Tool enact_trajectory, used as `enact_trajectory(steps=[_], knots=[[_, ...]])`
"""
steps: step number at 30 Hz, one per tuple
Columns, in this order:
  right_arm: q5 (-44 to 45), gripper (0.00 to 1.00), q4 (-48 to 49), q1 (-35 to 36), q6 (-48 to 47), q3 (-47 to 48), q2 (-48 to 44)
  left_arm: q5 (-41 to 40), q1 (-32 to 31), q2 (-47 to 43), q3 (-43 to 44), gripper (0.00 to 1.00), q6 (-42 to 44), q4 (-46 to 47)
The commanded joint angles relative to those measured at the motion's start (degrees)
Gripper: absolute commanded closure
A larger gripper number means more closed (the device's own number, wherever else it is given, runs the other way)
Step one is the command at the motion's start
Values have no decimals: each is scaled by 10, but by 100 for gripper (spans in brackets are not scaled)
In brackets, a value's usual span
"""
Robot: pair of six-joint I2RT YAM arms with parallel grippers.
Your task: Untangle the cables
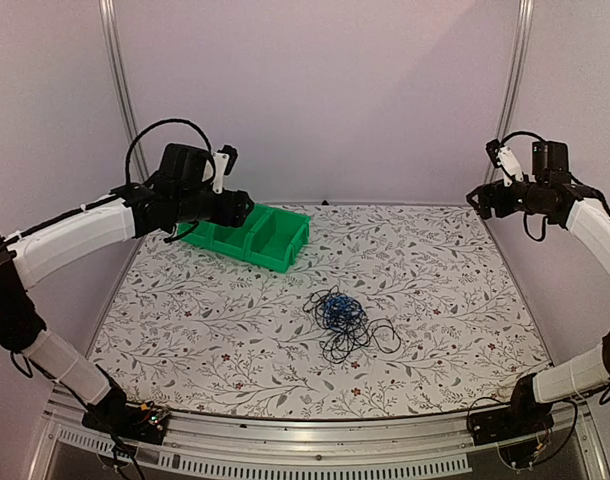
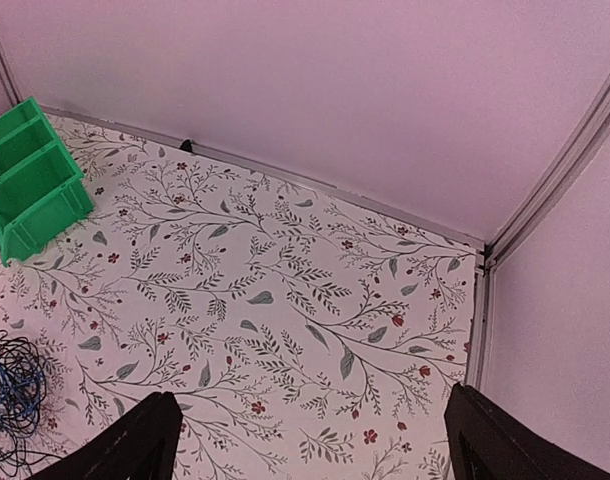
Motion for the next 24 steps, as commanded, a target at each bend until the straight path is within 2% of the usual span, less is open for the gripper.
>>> enact_trajectory(steps=[1,5,11,16,24], knots=[[-7,3,-15,7,-4,-31,-22,69,-4,14,-4,24,6,1],[-120,3,-52,13,-66,-50,-22,98,-14,29,-14,27,8,1],[-158,10,-50,78,-100,-69,0,101,-18,93,25,35,-23,-46],[-188,15,-60,122,-127,-33,53,67,-1,158,71,27,-78,-83],[-231,18,-68,148,-131,4,127,70,80,269,206,19,-125,-106]])
